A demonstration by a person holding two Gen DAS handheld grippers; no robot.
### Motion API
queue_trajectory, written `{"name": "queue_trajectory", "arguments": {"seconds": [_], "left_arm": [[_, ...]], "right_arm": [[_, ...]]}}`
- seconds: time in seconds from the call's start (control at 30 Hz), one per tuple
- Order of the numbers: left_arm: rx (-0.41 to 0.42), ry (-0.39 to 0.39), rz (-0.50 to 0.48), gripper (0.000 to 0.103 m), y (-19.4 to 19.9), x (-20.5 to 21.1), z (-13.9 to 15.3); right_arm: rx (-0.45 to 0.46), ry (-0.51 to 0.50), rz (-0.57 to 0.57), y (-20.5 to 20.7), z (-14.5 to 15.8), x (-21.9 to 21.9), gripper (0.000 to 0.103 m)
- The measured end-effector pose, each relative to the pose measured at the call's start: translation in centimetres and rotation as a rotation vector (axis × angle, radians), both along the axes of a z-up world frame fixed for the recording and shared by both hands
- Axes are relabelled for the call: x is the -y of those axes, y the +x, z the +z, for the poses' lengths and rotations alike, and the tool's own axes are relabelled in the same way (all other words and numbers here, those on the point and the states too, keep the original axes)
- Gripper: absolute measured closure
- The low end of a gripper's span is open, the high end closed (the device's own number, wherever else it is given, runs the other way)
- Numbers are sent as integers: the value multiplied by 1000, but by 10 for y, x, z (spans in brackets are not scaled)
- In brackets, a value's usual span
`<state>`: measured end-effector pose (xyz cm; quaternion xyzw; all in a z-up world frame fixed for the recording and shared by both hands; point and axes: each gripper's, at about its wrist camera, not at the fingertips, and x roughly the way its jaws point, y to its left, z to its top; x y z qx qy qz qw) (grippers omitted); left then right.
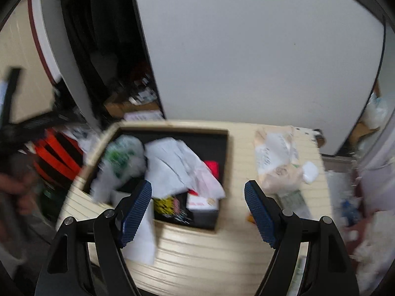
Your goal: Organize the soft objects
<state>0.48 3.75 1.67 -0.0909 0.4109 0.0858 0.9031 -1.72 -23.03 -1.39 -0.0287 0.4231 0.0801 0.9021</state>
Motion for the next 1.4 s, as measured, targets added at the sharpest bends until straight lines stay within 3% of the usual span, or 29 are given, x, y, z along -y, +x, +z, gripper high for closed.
{"name": "queue_trajectory", "arguments": {"seconds": [0.1, 0.17, 0.3, 0.4, 0.63, 0.8, 0.93, 1.03, 1.17, 1.4], "left_arm": [[-75, -10, -70, 0, 5, -6, -10], [-81, 17, -98, 0, 5, -10, -13], [-93, 42, -91, 0, 10, -30, -11], [-106, 10, -60, 0, 18, -51, -12], [-189, -142, 30, 0, 26, -95, -28], [-210, -232, 59, 0, 29, -110, -26], [-203, -260, 89, 0, 29, -120, -23], [-209, -275, 105, 0, 28, -126, -22], [-199, -307, 124, 0, 26, -132, -17], [-204, -309, 136, 0, 27, -133, -18]], "right_arm": [[-5, -97, -36, 2, -2, -6, 27], [-17, -98, -93, 8, -3, -3, 27], [-27, 72, -165, 16, -5, 6, 27], [-29, 121, -178, 17, -9, 4, 27], [-123, 205, -209, 24, -27, 1, 28], [-234, 164, -202, 43, -31, -8, 29], [-341, 172, -177, 59, -42, -26, 29], [-359, 141, -116, 50, -44, -52, 29], [-414, 59, -68, 28, -68, -80, 29], [-487, 67, -90, 21, -105, -92, 29]]}}
